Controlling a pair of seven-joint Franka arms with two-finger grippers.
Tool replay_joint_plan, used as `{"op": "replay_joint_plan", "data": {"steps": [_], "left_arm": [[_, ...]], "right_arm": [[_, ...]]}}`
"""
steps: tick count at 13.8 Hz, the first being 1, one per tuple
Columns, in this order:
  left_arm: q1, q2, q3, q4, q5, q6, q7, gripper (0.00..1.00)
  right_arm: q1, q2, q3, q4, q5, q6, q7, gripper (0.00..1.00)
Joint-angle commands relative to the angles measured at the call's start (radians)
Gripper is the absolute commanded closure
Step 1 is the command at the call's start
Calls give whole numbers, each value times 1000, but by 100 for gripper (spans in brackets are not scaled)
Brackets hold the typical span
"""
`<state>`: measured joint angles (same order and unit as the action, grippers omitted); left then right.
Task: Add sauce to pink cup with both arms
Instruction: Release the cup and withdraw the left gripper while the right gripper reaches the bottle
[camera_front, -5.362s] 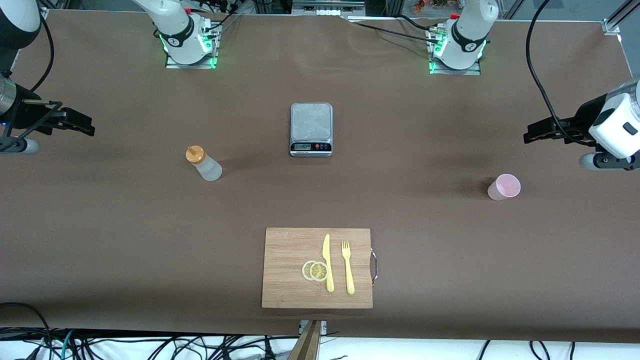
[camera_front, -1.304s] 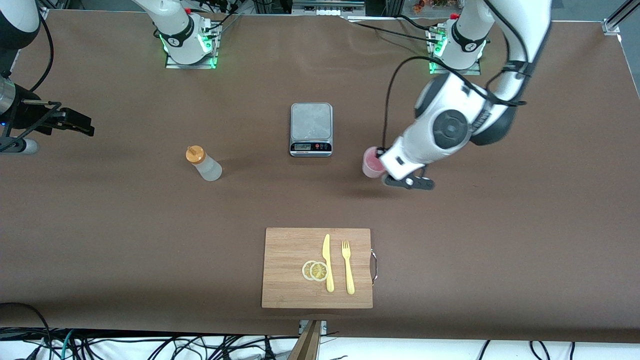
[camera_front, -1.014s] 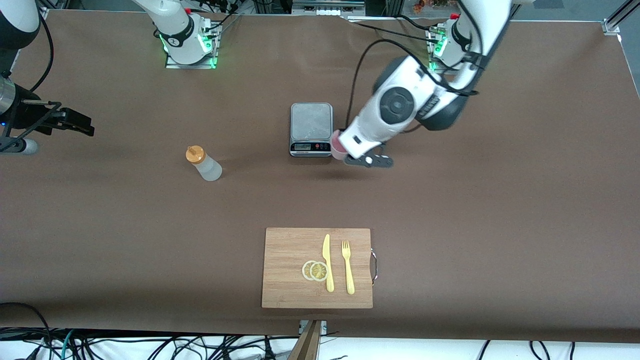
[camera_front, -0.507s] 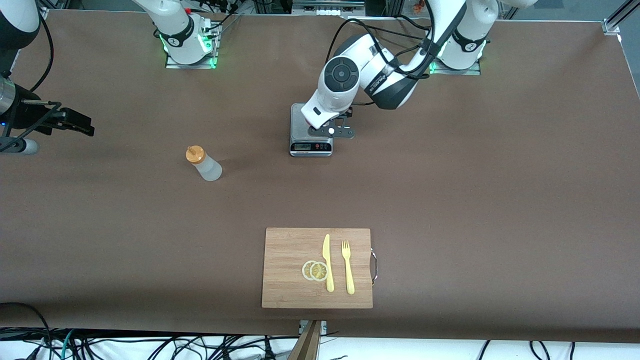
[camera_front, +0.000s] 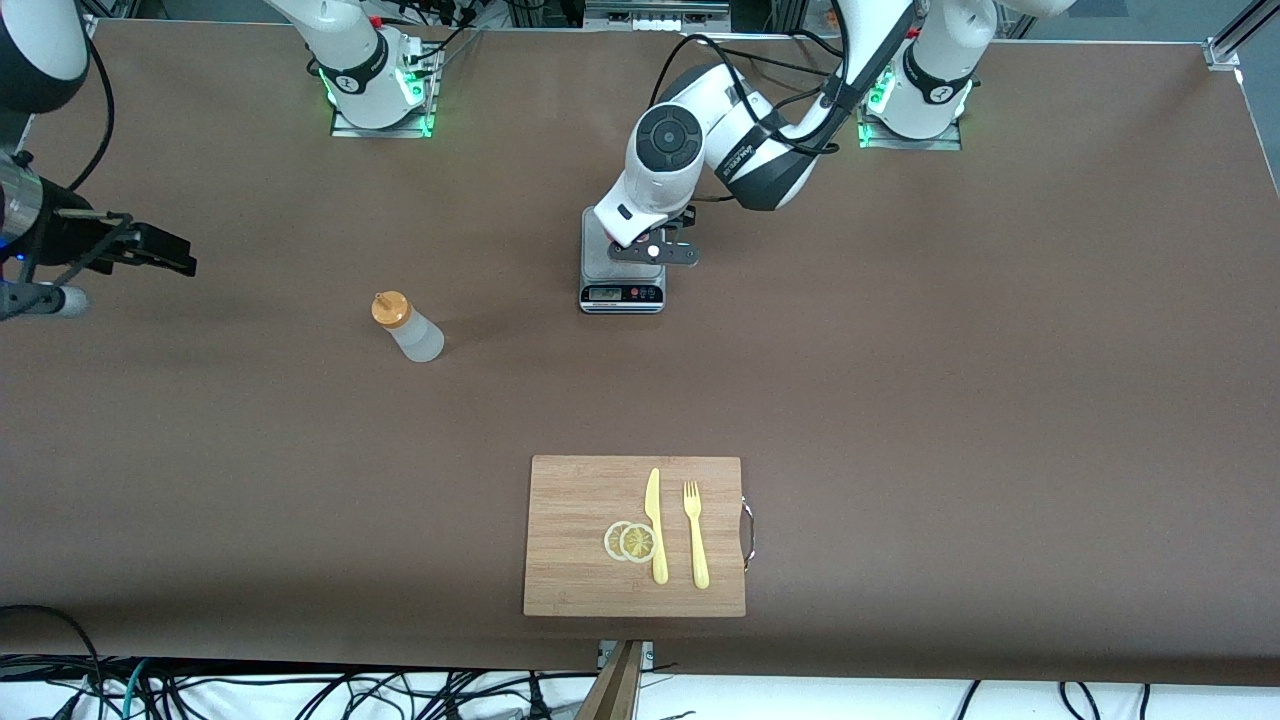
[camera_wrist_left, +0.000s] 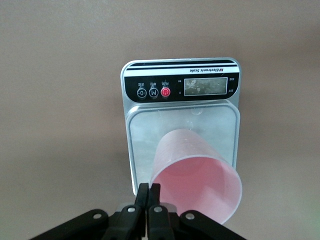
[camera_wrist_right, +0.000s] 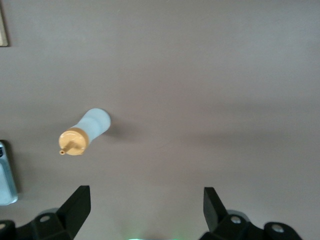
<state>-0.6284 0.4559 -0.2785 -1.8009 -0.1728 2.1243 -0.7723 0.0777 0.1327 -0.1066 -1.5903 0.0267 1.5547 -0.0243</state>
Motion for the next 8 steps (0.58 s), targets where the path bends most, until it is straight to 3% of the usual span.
{"op": "replay_joint_plan", "data": {"steps": [1,3,4,5,6,7,8], "left_arm": [[-19,16,12,-2,-11,26,-12,100],[-19,20,12,-2,-10,31,-16,100],[-19,20,12,-2,-10,31,-16,98],[-14,18,13,6,-11,29,-16,56],[-8,15,15,11,-19,26,-16,35],[-5,7,18,14,-20,23,-15,2],[1,-5,19,20,-23,19,-12,0]], "right_arm": [[-7,74,-1,10,68,-15,-131,0],[-10,120,-1,10,84,-4,-329,0],[-24,149,-1,10,134,4,-414,0],[-45,194,-1,9,218,20,-524,0],[-65,223,-1,9,249,24,-642,0],[-85,246,-2,7,295,22,-763,0],[-101,280,-1,6,335,24,-887,0]]}}
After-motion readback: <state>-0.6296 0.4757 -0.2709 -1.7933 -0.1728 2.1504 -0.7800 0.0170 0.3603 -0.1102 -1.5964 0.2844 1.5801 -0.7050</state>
